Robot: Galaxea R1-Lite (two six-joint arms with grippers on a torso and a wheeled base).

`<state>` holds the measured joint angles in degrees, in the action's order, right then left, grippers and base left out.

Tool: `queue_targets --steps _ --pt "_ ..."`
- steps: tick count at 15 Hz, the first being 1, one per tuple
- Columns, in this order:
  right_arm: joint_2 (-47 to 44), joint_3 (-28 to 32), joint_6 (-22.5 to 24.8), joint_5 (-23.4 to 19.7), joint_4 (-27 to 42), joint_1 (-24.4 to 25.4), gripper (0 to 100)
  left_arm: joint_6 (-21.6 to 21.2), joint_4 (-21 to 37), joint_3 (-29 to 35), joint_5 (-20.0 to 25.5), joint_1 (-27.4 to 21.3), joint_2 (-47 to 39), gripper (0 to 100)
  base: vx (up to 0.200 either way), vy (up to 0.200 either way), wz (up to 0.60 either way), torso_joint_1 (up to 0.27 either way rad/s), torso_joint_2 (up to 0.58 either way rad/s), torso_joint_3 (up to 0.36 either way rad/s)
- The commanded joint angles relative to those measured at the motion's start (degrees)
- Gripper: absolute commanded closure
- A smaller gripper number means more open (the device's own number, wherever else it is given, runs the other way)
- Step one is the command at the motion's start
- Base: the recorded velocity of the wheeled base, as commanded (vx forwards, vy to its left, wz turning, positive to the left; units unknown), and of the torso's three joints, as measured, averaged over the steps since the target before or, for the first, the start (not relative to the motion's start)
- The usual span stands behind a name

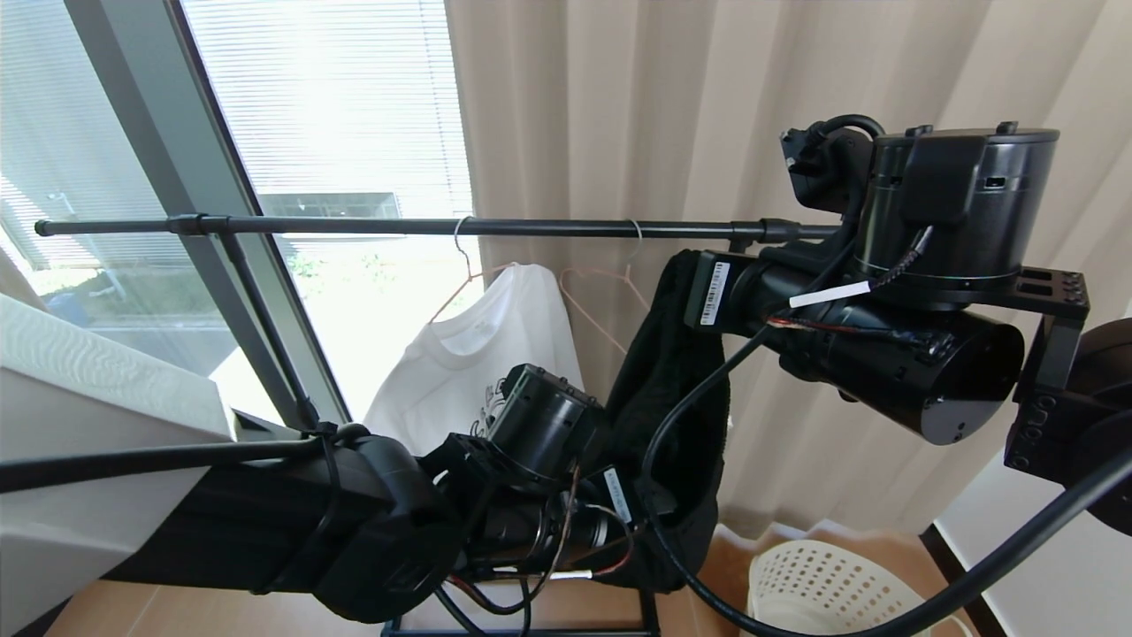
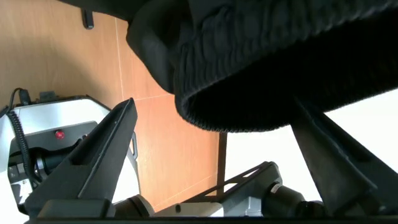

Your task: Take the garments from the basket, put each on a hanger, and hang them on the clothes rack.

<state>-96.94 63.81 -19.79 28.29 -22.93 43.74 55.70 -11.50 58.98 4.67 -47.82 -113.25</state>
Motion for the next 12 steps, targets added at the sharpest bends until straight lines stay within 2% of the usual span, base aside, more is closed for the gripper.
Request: queue_targets --steps 1,6,10,11,12 --pt "0.1 0.0 0.0 0.0 0.0 0.0 100 0.0 -0.1 0.5 -1.6 -0.5 -1.7 0 0.000 0.000 0.00 0.000 0.00 0.000" --pt "0.2 -0.1 0.0 0.0 0.0 0.0 100 0.0 -0.1 1.0 -4.3 -1.2 -3.8 0 0.000 0.000 0.00 0.000 0.00 0.000" --pt "0.3 -0.1 0.0 0.0 0.0 0.0 100 -0.1 -0.1 0.9 -4.4 -1.7 -3.8 0 0.000 0.000 0.00 0.000 0.00 0.000" --pt "0.1 0.0 0.0 0.0 0.0 0.0 100 -0.2 -0.1 0.8 -4.8 -1.8 -3.7 100 0.000 0.000 0.00 0.000 0.00 0.000" --pt "0.0 0.0 0.0 0.0 0.0 0.0 100 -0.3 -0.1 0.7 -5.3 -2.3 -3.7 100 0.000 0.000 0.00 0.000 0.00 0.000"
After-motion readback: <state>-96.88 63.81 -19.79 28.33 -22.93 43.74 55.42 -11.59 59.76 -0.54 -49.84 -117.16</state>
